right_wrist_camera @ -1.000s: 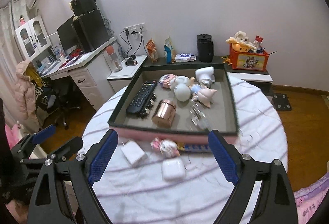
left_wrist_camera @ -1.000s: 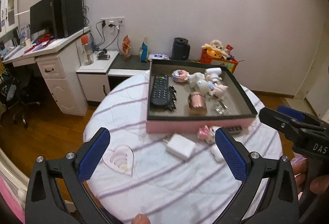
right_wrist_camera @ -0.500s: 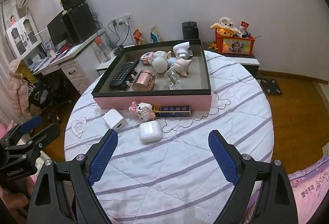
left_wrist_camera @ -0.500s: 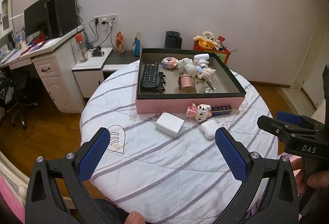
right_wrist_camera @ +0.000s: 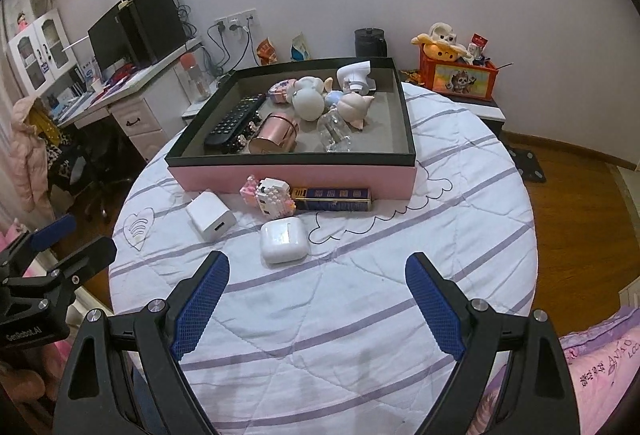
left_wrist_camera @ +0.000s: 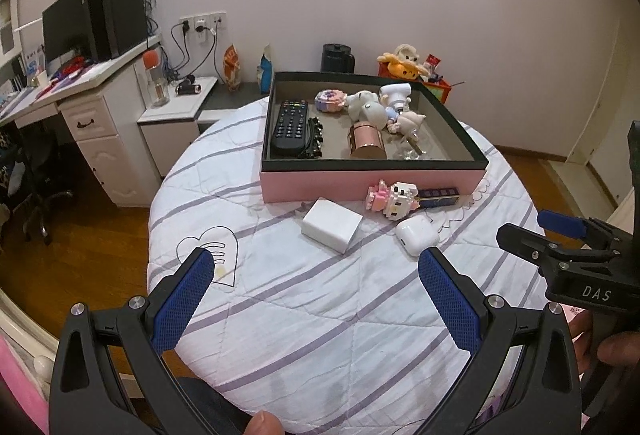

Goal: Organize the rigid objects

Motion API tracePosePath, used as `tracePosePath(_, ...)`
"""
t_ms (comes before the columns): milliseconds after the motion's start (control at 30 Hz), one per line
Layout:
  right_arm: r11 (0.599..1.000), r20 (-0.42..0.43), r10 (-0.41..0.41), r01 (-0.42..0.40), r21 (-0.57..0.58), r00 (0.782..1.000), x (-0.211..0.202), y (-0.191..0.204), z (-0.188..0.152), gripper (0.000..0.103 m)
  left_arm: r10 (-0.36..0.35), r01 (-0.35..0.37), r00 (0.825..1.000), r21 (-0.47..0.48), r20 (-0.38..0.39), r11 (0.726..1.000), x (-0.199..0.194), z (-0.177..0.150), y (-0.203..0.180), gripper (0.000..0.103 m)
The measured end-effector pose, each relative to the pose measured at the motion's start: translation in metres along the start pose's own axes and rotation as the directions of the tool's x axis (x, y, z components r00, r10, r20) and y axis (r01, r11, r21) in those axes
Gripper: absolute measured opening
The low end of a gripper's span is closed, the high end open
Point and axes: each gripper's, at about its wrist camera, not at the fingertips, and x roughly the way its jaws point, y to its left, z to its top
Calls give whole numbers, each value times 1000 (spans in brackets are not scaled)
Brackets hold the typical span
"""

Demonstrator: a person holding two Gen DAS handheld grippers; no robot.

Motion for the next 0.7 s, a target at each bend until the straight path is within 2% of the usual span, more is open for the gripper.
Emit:
tracePosePath(367,1000,-22,-1,0,-13,1000,17,8,2,91,-3,3,1000,-16,-4,1000,20,1,8,103)
tracePosePath(700,1000,-105,-25,26,6,994,70,3,-9,91,0,0,997,11,-72,1000,95,-6,10,103)
